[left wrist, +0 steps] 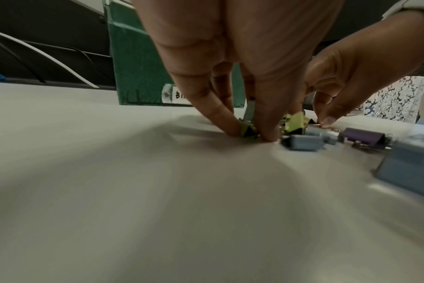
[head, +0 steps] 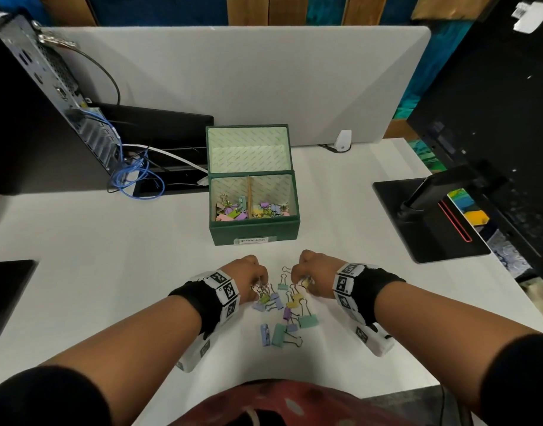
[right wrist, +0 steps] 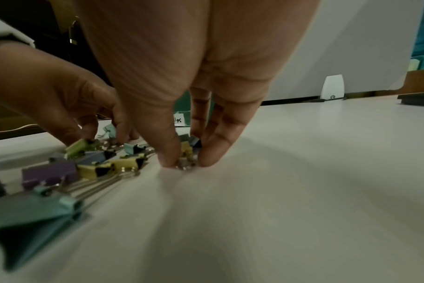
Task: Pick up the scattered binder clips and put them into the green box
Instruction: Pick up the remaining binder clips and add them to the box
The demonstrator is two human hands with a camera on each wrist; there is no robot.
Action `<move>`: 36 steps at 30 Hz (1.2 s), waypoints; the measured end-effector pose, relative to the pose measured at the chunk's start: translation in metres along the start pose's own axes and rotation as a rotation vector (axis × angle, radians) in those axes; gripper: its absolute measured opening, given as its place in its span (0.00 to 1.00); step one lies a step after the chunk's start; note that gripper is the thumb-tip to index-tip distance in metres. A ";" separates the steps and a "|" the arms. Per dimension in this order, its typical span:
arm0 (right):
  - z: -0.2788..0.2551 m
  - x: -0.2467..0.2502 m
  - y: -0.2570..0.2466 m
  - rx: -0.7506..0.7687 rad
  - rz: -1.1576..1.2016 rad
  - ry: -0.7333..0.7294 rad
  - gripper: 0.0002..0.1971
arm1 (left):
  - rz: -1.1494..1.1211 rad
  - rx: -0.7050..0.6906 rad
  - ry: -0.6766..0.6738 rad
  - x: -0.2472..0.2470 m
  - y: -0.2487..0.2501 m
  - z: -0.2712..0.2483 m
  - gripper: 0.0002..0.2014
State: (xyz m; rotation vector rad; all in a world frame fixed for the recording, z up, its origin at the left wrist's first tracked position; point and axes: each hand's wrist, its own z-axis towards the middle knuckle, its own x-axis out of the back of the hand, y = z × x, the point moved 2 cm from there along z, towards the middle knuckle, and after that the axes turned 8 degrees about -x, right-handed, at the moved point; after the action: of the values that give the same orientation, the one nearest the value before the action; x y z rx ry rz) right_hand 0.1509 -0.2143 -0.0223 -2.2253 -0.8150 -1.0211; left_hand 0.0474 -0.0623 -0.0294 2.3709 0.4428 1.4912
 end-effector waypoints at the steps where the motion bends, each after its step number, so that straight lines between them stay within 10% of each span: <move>1: 0.001 0.000 0.000 -0.003 0.003 0.000 0.18 | -0.004 0.006 0.009 0.000 -0.001 0.000 0.16; 11: 0.010 0.005 0.002 -0.068 -0.012 -0.036 0.08 | -0.028 0.039 0.051 0.003 -0.005 0.007 0.07; 24: 0.015 0.006 0.016 -0.090 0.150 0.002 0.18 | -0.070 -0.006 0.072 0.006 -0.009 0.010 0.17; 36: 0.009 0.040 0.013 -0.161 0.534 0.127 0.11 | -0.433 0.102 0.363 0.048 -0.017 0.001 0.13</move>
State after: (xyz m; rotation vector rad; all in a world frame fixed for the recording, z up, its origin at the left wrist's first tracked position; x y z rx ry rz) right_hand 0.1854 -0.2047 0.0014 -2.2963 -0.0661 -0.9673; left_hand 0.0661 -0.0274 0.0024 1.8962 1.0635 1.7052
